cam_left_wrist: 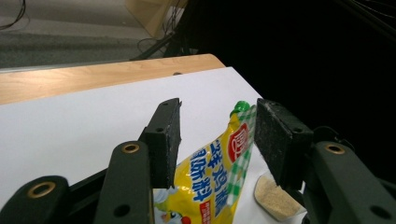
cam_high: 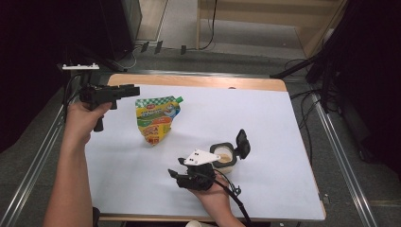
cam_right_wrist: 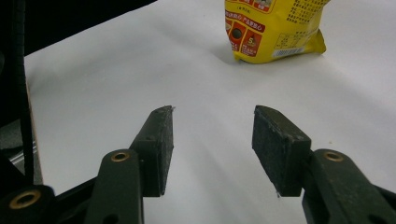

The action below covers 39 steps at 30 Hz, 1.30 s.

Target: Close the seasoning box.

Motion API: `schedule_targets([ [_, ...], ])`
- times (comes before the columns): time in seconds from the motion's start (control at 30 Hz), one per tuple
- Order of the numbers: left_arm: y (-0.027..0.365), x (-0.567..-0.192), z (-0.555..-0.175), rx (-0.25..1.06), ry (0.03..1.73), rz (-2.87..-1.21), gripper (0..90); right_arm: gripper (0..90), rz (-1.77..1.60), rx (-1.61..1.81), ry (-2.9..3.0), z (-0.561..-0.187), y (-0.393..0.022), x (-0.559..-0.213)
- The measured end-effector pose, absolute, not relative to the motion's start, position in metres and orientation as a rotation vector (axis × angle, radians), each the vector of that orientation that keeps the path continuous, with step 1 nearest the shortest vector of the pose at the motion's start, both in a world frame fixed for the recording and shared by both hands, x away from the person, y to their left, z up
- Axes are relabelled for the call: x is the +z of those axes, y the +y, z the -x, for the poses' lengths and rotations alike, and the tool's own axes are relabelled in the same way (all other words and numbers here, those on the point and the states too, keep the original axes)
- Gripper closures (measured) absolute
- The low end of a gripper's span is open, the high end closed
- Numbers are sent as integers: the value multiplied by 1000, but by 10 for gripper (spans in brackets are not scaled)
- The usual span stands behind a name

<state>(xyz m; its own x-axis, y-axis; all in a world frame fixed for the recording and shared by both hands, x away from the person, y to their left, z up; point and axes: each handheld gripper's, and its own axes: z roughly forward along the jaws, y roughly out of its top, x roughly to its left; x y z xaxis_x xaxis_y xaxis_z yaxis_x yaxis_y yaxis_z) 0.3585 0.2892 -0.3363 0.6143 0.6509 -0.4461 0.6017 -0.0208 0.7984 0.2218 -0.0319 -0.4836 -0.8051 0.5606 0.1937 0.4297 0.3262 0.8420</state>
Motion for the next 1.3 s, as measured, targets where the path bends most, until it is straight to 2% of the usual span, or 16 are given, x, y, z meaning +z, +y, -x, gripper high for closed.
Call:
schedule_targets([
  [0.17, 296, -342, -361, 108, 1032, -1706, 469, 492, -916, 1491, 2446, -222, -33, -483],
  [0.27, 297, -349, -365, 96, 1044, -1757, 453, 492, -916, 1493, 2445, -222, -34, -481],
  [0.47, 300, -362, -371, 133, 1038, -1835, 448, 492, -916, 1498, 2444, -223, -35, -479],
  [0.5, 301, -364, -371, 147, 1048, -1839, 387, 492, -913, 1495, 2446, -223, -35, -478],
  [0.57, 303, -370, -373, 171, 1067, -1848, 378, 492, -914, 1498, 2446, -223, -36, -478],
  [0.77, 310, -383, -377, 89, 1061, -1838, 246, 493, -920, 1506, 2443, -224, -39, -472],
  [1.0, 316, -396, -379, 72, 1099, -1834, 251, 497, -925, 1499, 2448, -226, -43, -467],
  [1.13, 318, -400, -379, 77, 1083, -1837, 319, 500, -925, 1497, 2443, -227, -48, -459],
  [1.3, 317, -406, -381, 78, 1088, -1867, 336, 503, -948, 1497, 2439, -231, -56, -451],
])
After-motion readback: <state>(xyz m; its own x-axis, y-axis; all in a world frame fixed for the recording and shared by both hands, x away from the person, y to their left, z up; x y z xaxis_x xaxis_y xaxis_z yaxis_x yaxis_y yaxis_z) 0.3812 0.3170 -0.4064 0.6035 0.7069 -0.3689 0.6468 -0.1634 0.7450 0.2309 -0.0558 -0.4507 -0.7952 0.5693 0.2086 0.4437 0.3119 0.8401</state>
